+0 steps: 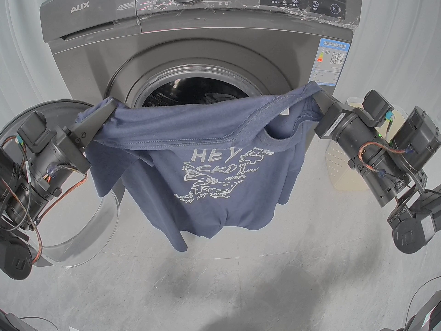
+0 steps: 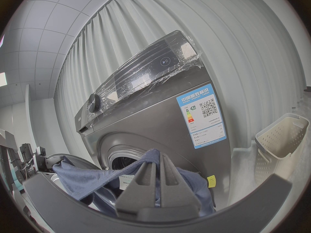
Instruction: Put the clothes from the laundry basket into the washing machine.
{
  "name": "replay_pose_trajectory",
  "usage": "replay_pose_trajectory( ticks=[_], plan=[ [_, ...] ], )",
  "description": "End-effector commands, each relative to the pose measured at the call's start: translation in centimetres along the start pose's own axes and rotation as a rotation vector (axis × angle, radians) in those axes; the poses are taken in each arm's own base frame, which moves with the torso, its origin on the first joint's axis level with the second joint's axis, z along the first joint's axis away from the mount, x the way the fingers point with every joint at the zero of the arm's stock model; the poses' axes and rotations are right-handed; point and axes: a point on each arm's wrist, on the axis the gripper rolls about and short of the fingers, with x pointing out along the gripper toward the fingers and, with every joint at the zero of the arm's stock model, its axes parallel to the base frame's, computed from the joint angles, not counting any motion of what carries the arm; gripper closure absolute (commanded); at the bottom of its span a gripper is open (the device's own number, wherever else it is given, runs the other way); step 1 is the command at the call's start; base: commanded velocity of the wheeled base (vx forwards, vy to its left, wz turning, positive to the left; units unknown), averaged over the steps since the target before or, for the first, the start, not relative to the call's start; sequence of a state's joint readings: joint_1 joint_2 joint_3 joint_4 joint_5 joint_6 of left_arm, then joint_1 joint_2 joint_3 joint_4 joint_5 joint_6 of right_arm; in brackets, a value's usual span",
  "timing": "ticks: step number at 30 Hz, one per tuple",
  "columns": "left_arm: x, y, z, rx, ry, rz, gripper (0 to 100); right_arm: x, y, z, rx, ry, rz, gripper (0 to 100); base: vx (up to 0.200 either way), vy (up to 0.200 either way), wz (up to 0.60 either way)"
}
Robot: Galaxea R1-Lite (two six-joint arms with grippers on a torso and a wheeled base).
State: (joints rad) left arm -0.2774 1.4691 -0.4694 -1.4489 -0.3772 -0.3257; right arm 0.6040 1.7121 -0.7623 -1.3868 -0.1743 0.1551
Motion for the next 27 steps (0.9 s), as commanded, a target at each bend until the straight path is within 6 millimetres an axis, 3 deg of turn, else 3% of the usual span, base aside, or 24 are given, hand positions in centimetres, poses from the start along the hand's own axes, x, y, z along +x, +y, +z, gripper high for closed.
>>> replay_pose_trajectory(
  ticks=[1, 16, 27],
  plan=[
    [0.1, -0.1, 0.4, 0.005, -0.014, -0.005, 100, 0.0, 0.0, 0.0, 0.000, -0.002, -0.001, 100, 0.000, 0.000, 0.00],
    [0.2, -0.2, 0.6, 0.007, -0.023, -0.011, 100, -0.1, -0.2, 0.4, -0.002, -0.006, -0.006, 100, 0.000, 0.000, 0.00],
    [0.7, -2.4, -2.4, -0.073, 0.085, -0.105, 100, -1.2, 0.8, -3.1, -0.001, 0.123, 0.031, 100, 0.000, 0.000, 0.00]
  ],
)
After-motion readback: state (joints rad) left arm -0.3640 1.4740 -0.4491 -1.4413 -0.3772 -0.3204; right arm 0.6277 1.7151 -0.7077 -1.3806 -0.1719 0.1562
